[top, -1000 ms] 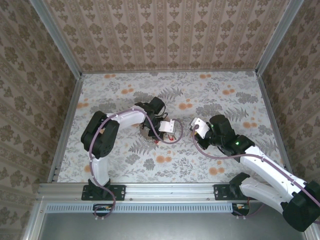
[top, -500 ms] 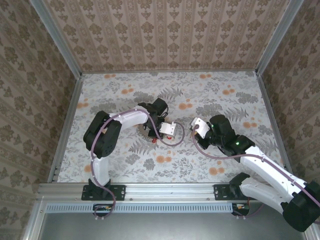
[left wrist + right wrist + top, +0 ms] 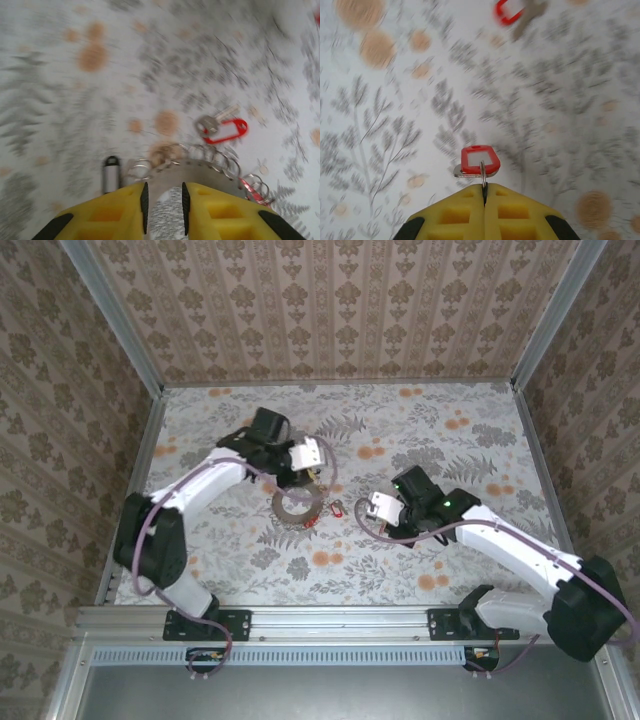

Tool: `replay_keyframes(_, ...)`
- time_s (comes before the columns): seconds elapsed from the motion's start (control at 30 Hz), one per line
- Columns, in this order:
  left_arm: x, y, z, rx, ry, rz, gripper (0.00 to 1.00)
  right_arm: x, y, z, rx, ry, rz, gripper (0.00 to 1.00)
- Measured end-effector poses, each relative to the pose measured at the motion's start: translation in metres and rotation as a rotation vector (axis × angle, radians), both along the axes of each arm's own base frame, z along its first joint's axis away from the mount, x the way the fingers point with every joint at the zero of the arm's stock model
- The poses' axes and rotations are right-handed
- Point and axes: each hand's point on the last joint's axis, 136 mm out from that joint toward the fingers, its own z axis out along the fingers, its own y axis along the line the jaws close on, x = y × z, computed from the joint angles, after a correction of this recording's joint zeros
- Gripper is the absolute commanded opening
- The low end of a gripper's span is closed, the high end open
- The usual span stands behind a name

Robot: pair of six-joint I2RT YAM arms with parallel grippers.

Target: Put the keys on the keyring

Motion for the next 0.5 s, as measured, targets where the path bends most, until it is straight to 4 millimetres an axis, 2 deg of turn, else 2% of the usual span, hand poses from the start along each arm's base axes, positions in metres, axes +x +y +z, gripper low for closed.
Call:
replay_keyframes(0.1, 0.007, 0.025, 0.025, -0.108, 0.007, 0.156, 0.28, -0.02, 0.003, -0.026, -0.084, 0.102, 0.086, 0.0)
replay_keyframes(0.13, 0.009, 0.034, 0.03, -0.138, 0.018, 0.217, 0.3, -0.025, 0.004, -0.033, -0.104, 0.127, 0.106, 0.0)
replay_keyframes(0.17, 0.01, 0.041, 0.034, -0.163, 0.028, 0.27, 0.38, -0.029, 0.006, -0.037, -0.114, 0.146, 0.122, 0.01)
replay_keyframes(0.3, 0.019, 0.084, 0.042, -0.247, 0.077, 0.548, 0.4, -0.029, 0.015, -0.039, -0.08, 0.155, 0.142, 0.06)
replay_keyframes(0.4, 0.022, 0.118, 0.047, -0.314, 0.076, 0.741, 0.41, -0.024, 0.026, -0.036, -0.029, 0.136, 0.147, 0.14)
replay_keyframes(0.5, 0.017, 0.141, 0.044, -0.372, 0.063, 0.872, 0.44, -0.02, 0.034, -0.033, 0.019, 0.129, 0.149, 0.18)
